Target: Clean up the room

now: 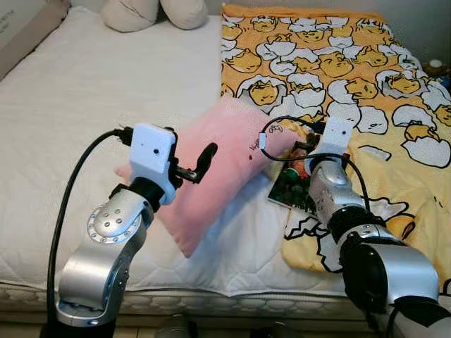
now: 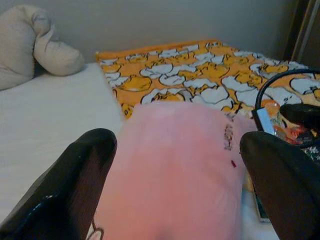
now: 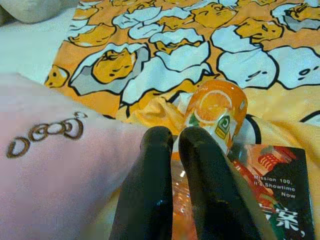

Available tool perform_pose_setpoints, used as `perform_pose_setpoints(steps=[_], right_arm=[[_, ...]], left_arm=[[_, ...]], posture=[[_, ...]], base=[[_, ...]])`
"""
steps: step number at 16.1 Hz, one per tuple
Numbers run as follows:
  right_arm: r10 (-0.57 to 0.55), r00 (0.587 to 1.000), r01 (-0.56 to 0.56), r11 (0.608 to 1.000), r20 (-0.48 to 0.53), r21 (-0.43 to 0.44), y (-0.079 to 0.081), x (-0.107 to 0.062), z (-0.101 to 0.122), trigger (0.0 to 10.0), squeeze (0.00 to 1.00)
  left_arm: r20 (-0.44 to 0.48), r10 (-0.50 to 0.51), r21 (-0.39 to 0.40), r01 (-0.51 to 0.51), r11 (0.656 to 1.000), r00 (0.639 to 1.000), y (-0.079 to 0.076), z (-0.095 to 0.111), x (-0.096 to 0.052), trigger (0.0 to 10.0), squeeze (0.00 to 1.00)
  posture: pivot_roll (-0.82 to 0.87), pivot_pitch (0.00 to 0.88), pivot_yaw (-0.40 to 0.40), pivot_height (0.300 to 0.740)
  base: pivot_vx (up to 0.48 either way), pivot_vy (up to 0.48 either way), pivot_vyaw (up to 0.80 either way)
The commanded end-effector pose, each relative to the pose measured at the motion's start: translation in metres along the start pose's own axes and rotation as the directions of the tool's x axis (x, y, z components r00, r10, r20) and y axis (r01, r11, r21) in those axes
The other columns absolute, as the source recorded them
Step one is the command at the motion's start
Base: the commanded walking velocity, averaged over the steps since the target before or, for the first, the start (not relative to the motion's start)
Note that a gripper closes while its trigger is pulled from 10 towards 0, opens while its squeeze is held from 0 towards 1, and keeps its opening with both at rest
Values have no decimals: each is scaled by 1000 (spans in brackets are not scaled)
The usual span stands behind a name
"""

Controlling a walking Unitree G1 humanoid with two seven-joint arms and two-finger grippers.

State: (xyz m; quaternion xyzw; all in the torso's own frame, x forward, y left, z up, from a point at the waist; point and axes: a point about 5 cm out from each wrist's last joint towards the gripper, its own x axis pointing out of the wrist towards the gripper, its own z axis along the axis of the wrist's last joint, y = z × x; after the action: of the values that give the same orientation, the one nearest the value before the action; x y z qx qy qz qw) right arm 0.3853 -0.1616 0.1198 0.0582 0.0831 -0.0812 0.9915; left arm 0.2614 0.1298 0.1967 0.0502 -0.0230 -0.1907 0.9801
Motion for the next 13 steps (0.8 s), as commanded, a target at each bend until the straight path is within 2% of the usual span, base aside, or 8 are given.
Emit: perform_pose_setpoints(steps=[1, 2, 4, 8, 11, 13], right_arm=[[-21, 1000, 20, 1000, -20, -22, 0, 0, -1, 10000, 0], [-61, 997, 62, 998, -46, 22, -2, -1, -7, 10000, 1000], [-97, 992, 105, 990, -87, 95, -3, -2, -13, 10000, 1000], [-107, 988, 119, 987, -108, 111, -1, -3, -17, 10000, 1000], [-121, 983, 143, 977, -141, 156, -2, -4, -21, 10000, 1000], [-118, 981, 145, 974, -156, 172, -1, -5, -24, 10000, 1000]], left_arm=[[3, -3, 7, 3, 1000, 1000, -1, 0, 2, 10000, 0], [1, -11, 9, 11, 1000, 1000, -2, -2, 2, 10000, 0], [2, -10, 13, 10, 1000, 1000, -1, -2, 2, 10000, 0], [3, -3, 20, 3, 1000, 1000, -1, -2, 0, 10000, 0], [1, -2, 25, 2, 1000, 1000, -2, -2, -2, 10000, 0], [-17, -48, 25, 48, 999, 999, -5, -5, -7, 10000, 0]], posture=[[146, 37, -17, 740], [148, 38, -16, 740], [158, 40, -18, 740], [170, 47, -25, 740], [183, 58, -26, 740], [191, 67, -26, 740]], base=[[0, 0, 0], [0, 0, 0], [0, 0, 0], [0, 0, 0], [0, 0, 0], [0, 0, 0]])
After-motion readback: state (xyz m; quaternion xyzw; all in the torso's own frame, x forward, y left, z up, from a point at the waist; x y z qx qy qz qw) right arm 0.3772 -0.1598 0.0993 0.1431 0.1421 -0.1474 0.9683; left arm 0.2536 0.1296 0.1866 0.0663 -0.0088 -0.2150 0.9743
